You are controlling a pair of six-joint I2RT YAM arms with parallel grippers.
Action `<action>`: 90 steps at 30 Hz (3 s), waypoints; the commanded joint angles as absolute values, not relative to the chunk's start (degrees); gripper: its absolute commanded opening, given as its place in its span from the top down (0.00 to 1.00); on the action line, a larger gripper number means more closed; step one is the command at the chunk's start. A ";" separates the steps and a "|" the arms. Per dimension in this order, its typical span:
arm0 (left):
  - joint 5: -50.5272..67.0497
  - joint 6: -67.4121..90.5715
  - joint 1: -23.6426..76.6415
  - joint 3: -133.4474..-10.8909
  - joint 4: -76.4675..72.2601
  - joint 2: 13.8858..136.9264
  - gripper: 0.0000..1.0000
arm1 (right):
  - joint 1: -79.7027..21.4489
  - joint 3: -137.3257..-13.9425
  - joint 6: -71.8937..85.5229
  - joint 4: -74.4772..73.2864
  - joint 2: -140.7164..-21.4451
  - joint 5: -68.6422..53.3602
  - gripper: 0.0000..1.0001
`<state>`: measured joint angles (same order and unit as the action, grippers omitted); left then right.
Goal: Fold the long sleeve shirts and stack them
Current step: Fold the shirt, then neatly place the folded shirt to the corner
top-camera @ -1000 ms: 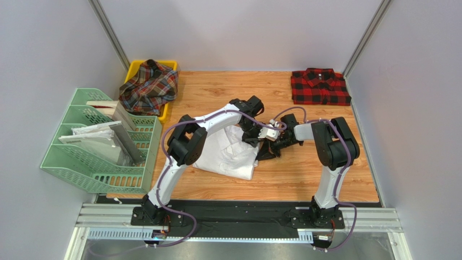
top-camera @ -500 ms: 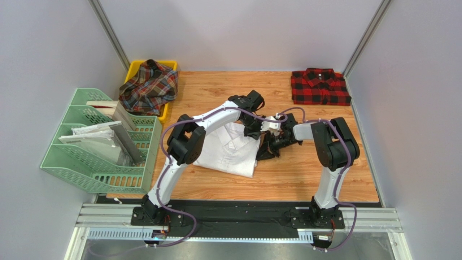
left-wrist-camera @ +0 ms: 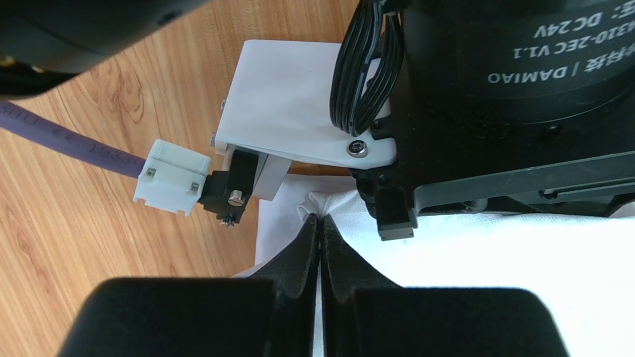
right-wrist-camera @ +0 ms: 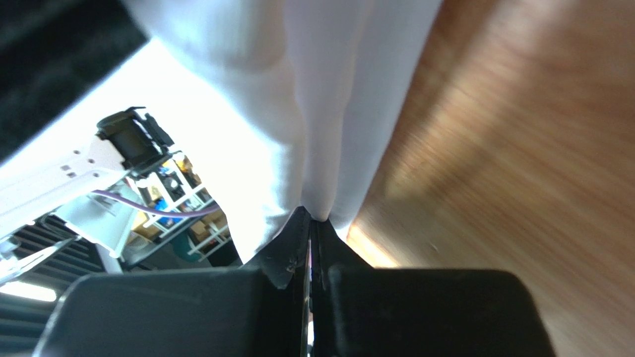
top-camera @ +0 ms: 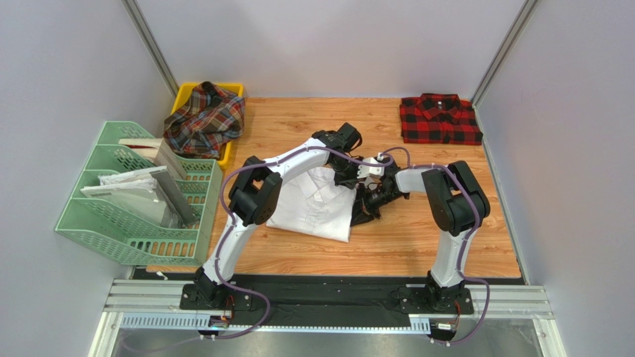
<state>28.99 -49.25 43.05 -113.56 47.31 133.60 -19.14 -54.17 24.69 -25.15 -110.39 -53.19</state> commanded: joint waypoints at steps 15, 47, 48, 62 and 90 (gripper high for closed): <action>33.74 -39.03 35.26 -109.26 48.07 114.56 0.51 | -18.46 -62.38 10.30 -46.54 -107.15 -45.45 0.75; 51.07 -9.93 8.53 -66.88 40.87 109.70 0.55 | -23.20 -69.96 -4.04 -42.89 -110.93 -33.58 0.61; 51.33 -10.11 8.26 -67.06 40.70 107.77 0.55 | -23.29 -70.40 -3.96 -42.98 -110.22 -33.05 0.61; 13.20 -31.11 45.50 -57.66 24.72 80.58 0.48 | -6.60 -50.11 20.30 -26.37 -86.92 -47.81 0.40; 14.76 -32.78 57.92 -66.27 12.30 99.59 1.00 | -7.11 -38.06 37.16 -8.19 -93.51 -48.07 0.24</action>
